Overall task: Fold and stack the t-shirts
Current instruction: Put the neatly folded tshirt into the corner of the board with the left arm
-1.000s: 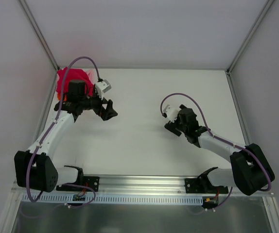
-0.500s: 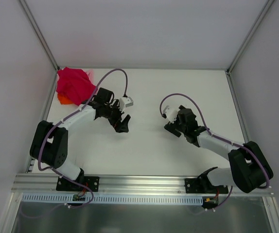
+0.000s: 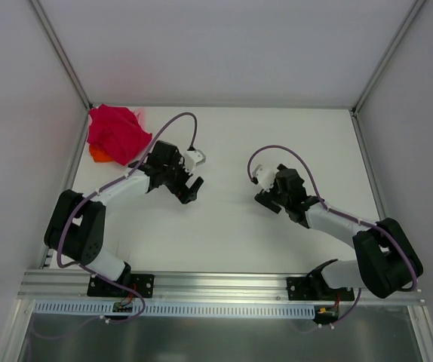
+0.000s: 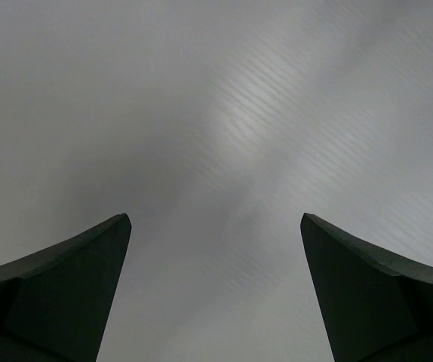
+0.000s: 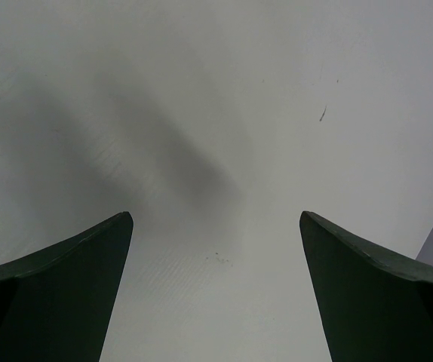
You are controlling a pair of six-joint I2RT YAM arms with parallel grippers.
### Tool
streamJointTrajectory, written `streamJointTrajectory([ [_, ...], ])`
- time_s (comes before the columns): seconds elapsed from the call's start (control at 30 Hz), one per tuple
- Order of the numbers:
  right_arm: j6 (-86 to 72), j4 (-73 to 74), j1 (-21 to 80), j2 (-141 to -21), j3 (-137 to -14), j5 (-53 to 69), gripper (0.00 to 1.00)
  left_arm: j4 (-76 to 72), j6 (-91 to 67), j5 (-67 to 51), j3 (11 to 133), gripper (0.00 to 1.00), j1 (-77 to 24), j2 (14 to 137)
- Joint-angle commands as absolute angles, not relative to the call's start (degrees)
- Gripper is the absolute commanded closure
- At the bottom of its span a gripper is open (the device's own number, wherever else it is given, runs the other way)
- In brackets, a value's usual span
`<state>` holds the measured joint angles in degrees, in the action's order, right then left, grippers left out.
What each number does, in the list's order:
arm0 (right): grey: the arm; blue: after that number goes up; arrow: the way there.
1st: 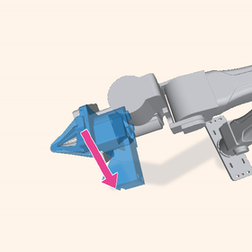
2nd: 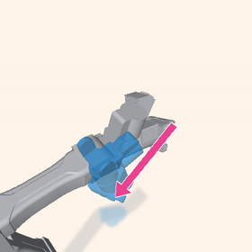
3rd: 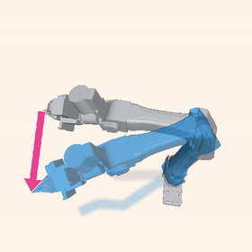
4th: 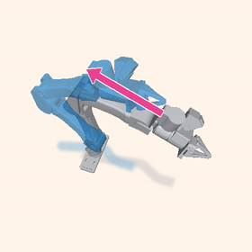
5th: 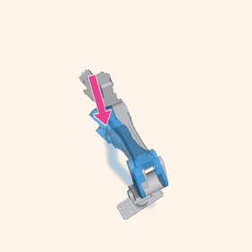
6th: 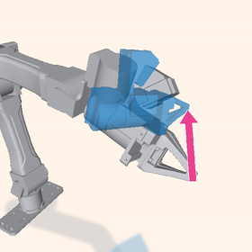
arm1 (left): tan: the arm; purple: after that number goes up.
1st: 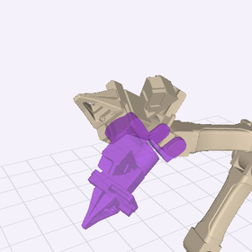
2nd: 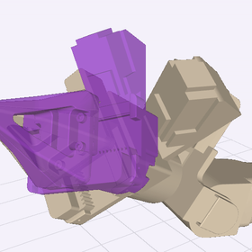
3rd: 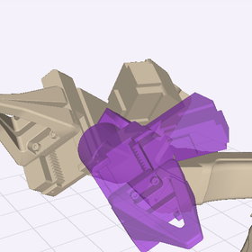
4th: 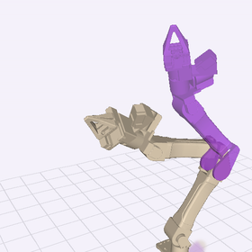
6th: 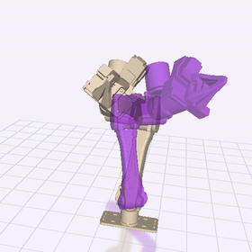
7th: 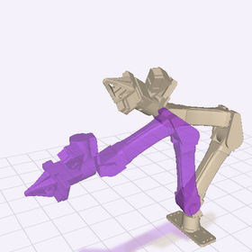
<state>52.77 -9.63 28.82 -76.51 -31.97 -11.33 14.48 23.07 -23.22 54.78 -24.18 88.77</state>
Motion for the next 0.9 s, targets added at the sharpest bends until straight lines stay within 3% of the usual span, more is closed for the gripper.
streamJointTrajectory([
  [0.0,52.6,-12.1,29.2,-75.9,-32.3,-12.4,0.00,4.4,17.5,-8.4,53.4,0.01,-24.2,85.1],
  [0.87,52.5,-15.2,29.2,-76.6,-32.1,-15.5,0.00,-5.3,11.1,5.1,50.4,0.01,-19.7,82.4],
])
